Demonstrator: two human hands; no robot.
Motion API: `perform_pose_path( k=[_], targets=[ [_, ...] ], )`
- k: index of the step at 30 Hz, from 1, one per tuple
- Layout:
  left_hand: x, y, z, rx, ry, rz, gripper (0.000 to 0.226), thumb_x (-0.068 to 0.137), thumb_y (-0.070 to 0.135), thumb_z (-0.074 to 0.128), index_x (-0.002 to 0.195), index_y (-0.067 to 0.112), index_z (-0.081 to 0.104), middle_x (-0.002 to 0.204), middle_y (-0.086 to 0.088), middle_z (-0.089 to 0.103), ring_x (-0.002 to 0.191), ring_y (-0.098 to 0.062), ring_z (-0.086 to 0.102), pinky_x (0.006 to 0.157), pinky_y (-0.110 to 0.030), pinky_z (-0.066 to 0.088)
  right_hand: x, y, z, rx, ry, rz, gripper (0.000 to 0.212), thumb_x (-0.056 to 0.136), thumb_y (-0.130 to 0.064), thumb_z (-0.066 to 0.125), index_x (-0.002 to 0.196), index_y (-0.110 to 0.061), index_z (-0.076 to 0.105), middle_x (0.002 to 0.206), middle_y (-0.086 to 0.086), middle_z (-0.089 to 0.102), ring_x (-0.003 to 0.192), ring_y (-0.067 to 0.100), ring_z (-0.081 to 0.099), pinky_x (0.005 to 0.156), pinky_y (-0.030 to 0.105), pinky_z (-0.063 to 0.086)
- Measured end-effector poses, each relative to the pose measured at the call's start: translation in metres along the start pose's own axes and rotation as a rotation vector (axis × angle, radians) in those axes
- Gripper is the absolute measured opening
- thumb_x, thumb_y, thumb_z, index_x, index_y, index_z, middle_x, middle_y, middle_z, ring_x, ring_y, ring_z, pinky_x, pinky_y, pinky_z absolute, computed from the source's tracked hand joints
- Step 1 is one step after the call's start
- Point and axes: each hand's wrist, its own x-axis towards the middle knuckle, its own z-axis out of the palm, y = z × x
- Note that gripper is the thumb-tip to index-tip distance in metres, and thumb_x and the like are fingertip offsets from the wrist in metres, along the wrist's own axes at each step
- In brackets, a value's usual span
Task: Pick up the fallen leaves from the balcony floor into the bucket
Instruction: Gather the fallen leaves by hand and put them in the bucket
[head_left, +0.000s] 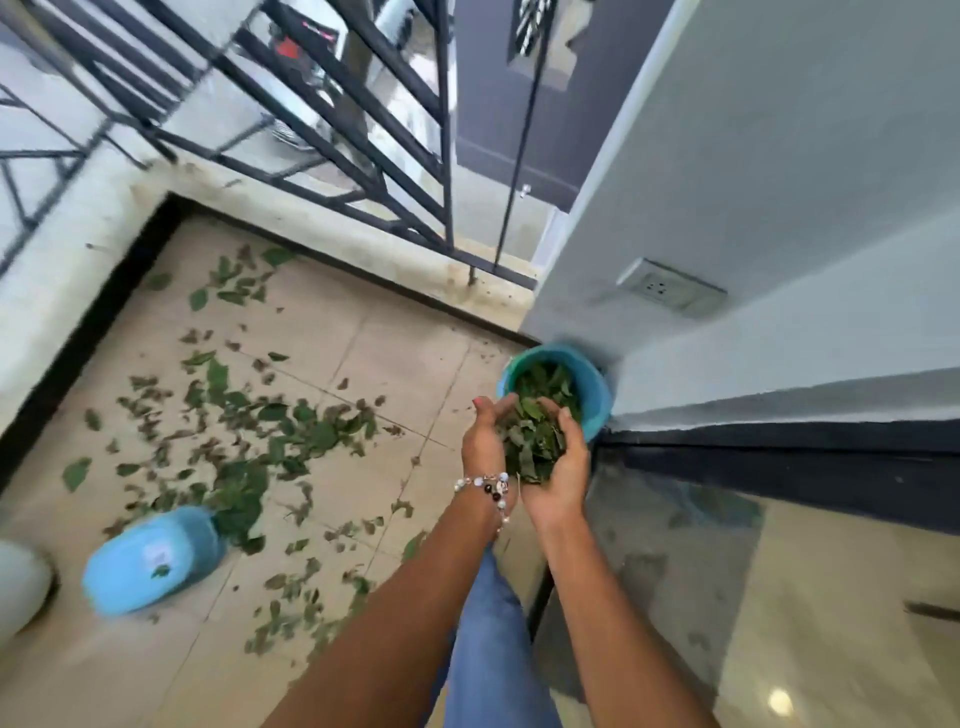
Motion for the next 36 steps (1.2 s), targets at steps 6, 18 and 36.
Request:
perform_pose_path(
  k=[6, 18, 36],
  targets=[
    [0.124, -0.052, 0.040, 0.203, 0.033, -0.098, 0.060, 0.101, 0.051, 0.034, 0.118, 0.001, 0.062, 0.093, -0.011, 0.068, 0.084, -0.022, 0.065, 0.073, -0.032, 0.053, 0.145, -0.007, -0.061, 0.046, 0.270, 0.031, 0.048, 0.084, -0.049, 0.065, 0.119, -0.015, 0.062, 0.135, 0.016, 0.057, 0.125, 0.034, 0.054, 0.111, 0.048, 0.038],
    [0.227, -0.062, 0.046, 0.403, 0.051, -0.210, 0.052, 0.102, 0.049, 0.033, 0.126, 0.009, 0.055, 0.136, -0.007, 0.054, 0.123, -0.026, 0.052, 0.095, -0.035, 0.038, 0.252, -0.014, -0.078, -0.059, 0.440, 0.137, 0.066, 0.097, -0.052, 0.045, 0.137, 0.001, 0.043, 0.148, 0.019, 0.039, 0.129, 0.030, 0.045, 0.101, 0.036, 0.045],
    [-0.045, 0.173, -0.157, 0.334, 0.053, 0.172, 0.012, 0.098, 0.018, 0.051, 0.087, 0.018, 0.058, 0.068, 0.001, 0.066, 0.057, -0.015, 0.059, 0.050, -0.019, 0.043, -0.032, 0.077, 0.143, -0.731, -0.093, -0.059, 0.016, 0.098, -0.020, 0.052, 0.086, -0.014, 0.062, 0.076, 0.006, 0.066, 0.060, 0.016, 0.061, 0.053, 0.022, 0.047]
  ],
)
